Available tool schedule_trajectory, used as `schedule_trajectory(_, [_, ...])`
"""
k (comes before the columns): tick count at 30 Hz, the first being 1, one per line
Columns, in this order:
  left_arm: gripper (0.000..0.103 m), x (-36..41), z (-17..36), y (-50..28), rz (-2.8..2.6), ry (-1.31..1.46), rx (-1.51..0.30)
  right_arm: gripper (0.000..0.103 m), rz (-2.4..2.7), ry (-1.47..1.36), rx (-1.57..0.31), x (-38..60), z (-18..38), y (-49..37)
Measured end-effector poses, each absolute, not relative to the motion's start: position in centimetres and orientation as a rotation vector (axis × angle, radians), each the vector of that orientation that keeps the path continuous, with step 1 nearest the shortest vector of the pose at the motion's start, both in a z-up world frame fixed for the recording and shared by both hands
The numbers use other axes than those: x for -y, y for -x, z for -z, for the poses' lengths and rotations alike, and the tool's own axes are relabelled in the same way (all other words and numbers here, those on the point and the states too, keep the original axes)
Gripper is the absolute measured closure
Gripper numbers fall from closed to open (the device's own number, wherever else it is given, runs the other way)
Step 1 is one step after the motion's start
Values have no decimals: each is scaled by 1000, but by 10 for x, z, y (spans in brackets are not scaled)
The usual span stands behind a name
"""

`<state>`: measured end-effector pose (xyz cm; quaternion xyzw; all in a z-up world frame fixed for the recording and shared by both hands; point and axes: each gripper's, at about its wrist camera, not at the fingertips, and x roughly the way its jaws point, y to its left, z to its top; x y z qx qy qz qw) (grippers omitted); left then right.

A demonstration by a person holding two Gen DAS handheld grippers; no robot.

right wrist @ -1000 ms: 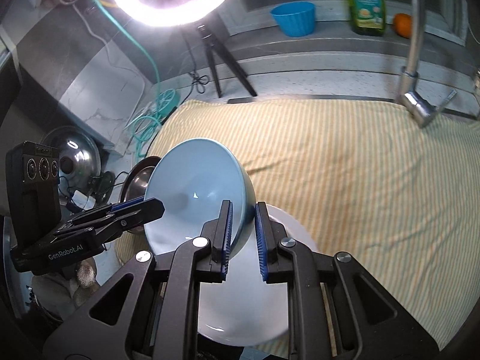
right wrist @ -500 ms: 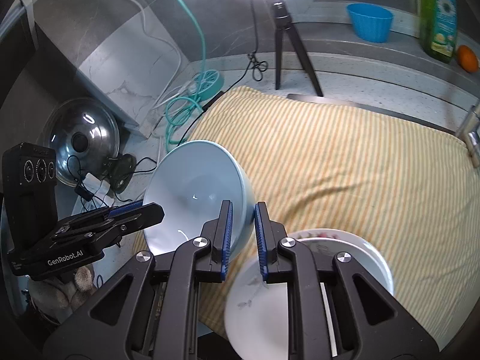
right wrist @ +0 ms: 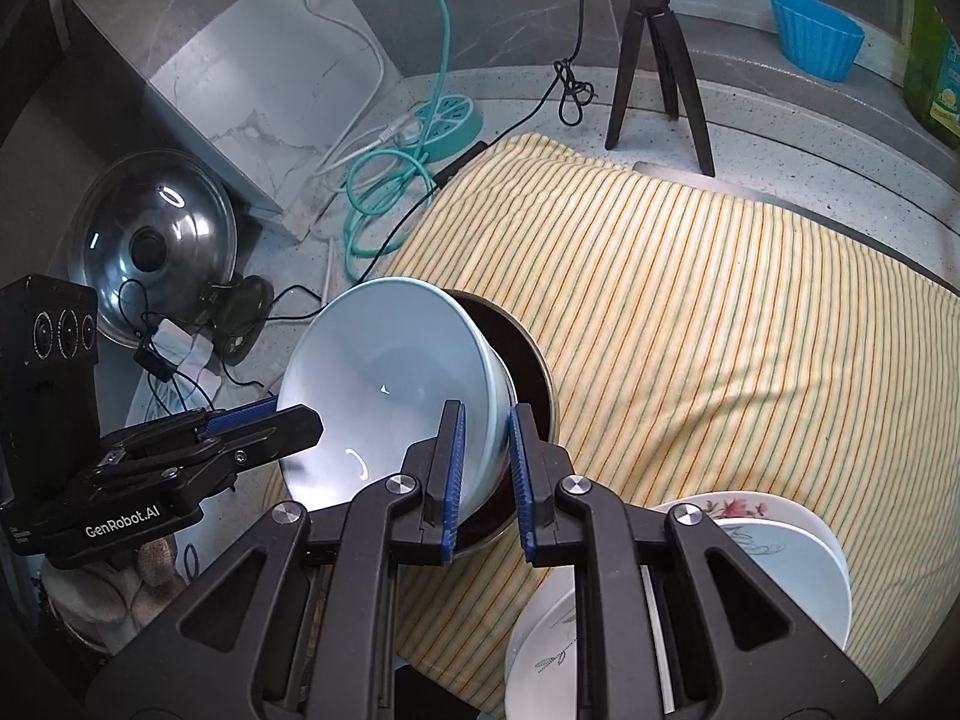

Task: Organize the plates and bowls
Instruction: 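Lower the pale blue bowl into the red-outside steel bowl, then open both grippers and release the pale blue bowl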

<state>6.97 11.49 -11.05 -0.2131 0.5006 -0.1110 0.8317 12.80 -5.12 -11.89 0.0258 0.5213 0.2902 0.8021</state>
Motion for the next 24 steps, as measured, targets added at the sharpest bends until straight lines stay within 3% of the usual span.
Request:
schedule_trajectory(21, [81, -123, 127, -75, 221, 432, -1102, 85, -609, 9, -1161, 35, 140, -131])
schedule_trajectory(24, [77, -123, 124, -74, 218, 432, -1090, 71, -616, -9, -1153, 38, 138, -130])
